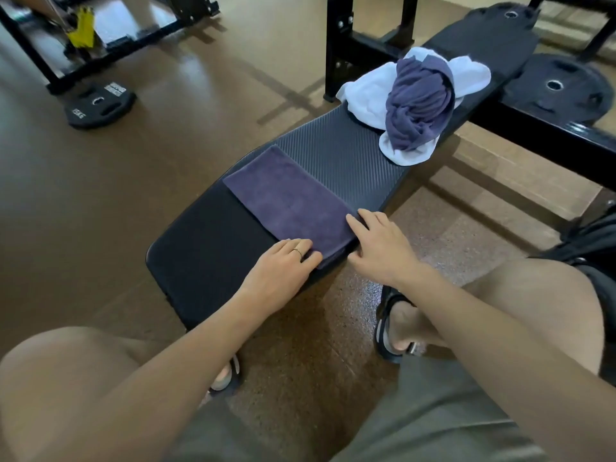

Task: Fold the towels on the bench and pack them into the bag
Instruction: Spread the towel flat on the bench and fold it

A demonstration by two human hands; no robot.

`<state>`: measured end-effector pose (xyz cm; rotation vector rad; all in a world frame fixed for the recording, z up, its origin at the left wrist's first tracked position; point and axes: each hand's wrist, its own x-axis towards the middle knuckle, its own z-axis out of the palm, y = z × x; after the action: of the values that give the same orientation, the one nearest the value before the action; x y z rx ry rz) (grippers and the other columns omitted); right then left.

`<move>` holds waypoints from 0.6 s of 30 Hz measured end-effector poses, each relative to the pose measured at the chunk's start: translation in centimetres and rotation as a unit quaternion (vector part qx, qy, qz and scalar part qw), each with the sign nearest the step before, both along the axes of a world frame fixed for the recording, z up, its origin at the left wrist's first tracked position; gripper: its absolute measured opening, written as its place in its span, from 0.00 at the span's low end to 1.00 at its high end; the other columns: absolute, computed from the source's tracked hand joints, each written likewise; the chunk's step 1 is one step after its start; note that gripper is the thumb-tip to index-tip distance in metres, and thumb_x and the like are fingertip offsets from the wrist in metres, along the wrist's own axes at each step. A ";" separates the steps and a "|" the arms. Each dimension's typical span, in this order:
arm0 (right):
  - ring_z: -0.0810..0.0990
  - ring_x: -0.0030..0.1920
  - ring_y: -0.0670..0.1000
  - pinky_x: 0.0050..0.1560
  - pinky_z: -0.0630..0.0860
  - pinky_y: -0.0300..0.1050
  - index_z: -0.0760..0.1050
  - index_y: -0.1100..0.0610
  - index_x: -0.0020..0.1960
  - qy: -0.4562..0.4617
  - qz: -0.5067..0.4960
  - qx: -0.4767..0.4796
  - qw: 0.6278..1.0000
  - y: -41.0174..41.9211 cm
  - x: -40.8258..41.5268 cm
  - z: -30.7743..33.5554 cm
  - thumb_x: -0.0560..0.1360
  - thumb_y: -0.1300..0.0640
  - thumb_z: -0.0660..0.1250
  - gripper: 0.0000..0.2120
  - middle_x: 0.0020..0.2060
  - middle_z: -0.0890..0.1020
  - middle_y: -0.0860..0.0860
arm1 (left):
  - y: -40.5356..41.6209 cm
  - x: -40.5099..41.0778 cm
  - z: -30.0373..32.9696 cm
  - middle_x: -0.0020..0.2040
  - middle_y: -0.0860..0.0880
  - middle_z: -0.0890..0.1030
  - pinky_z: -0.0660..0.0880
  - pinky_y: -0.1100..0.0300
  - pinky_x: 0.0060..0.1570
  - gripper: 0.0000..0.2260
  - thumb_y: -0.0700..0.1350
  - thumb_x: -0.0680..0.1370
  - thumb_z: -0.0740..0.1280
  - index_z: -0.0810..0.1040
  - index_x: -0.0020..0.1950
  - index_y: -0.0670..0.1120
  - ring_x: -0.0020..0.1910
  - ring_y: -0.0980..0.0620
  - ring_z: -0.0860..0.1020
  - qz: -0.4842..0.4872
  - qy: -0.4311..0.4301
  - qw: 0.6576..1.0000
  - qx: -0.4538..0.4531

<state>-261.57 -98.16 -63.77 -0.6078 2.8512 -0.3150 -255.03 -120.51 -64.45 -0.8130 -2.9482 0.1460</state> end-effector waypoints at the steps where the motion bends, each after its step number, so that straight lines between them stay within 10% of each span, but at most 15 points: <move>1: 0.62 0.74 0.60 0.73 0.65 0.55 0.59 0.56 0.80 0.009 0.013 0.015 1.000 0.1 0.3 0.1 0.76 0.47 0.64 0.35 0.76 0.64 0.58 | -0.4 0.1 0.2 0.63 0.43 0.79 0.74 0.50 0.66 0.13 0.42 0.78 0.71 0.77 0.61 0.46 0.61 0.43 0.80 -0.003 0.001 1.000 0.000; 7: 0.57 0.76 0.60 0.73 0.63 0.53 0.52 0.58 0.81 0.000 0.031 0.050 0.998 -0.6 1.5 -0.3 0.72 0.50 0.69 0.44 0.78 0.57 0.58 | 1.3 0.9 0.8 0.64 0.43 0.78 0.73 0.49 0.65 0.25 0.58 0.76 0.69 0.73 0.66 0.45 0.63 0.43 0.77 0.053 -0.020 0.998 -0.015; 18: 0.55 0.79 0.61 0.79 0.54 0.58 0.54 0.53 0.81 0.101 0.105 0.099 0.984 -1.0 2.6 0.0 0.69 0.52 0.74 0.47 0.80 0.56 0.58 | -0.1 2.3 -0.8 0.60 0.42 0.77 0.74 0.49 0.63 0.09 0.41 0.79 0.65 0.73 0.59 0.45 0.59 0.41 0.78 0.000 0.032 0.999 -0.007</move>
<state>-259.00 -99.12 -63.81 -0.9354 2.9214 0.0700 -252.69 -120.61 -65.27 -0.7940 -2.8905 0.1898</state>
